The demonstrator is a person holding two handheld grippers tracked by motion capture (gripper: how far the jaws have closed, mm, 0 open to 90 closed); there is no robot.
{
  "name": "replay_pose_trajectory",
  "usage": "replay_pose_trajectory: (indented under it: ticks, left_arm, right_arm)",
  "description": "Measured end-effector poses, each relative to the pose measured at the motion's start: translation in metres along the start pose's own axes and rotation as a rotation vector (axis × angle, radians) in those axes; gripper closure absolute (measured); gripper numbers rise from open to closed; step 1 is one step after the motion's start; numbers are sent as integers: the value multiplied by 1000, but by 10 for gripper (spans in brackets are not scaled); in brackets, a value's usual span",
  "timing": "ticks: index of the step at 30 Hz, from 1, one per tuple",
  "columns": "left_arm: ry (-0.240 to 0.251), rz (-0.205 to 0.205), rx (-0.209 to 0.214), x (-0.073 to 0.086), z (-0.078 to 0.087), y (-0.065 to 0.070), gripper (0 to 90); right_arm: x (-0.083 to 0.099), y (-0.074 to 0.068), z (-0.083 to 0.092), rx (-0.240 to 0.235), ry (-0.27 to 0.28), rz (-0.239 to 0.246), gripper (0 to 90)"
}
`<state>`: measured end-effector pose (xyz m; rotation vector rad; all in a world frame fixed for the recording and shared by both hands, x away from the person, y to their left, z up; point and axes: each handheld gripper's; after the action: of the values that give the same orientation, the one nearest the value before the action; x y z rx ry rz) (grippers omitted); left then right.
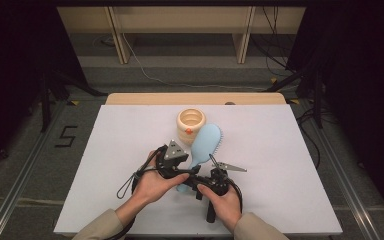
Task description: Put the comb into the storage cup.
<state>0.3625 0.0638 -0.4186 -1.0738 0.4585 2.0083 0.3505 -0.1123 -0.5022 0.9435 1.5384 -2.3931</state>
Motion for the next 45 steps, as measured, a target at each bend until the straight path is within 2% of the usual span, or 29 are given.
replay_pose_trajectory:
  ticks: [9,15,18,25,31,34,38,45]
  left_arm:
    - [5,5,1,-4,7,-4,362]
    - [19,-2,0,-7,12,-6,299]
    - [24,-30,-14,-8,15,-8,262]
    - [33,-59,-58,-9,22,-17,171]
    - [38,-40,-66,-9,24,-24,150]
    - [31,-58,-82,-8,24,-26,68]
    - [26,-47,-97,-8,23,-30,4]
    - [34,-43,-90,-10,24,-32,0]
  right_arm:
    - [0,1,0,12,-14,-15,671]
    - [0,2,0,11,-17,-26,671]
    - [0,2,0,9,-17,-26,671]
    - [1,2,0,9,-20,-30,671]
    - [1,2,-1,12,-23,-31,671]
    - [1,3,-1,14,-25,-33,671]
    - [1,3,-1,13,-25,-29,671]
    - [1,3,-1,13,-28,-31,671]
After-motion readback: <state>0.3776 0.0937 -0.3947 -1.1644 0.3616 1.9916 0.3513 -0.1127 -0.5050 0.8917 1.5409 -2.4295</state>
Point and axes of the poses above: each handheld gripper's, and its own axes: z roughly backward along the jaws, x roughly out of its underside, y roughly to its right, and after that the axes turned 10 degrees about -z, right-handed
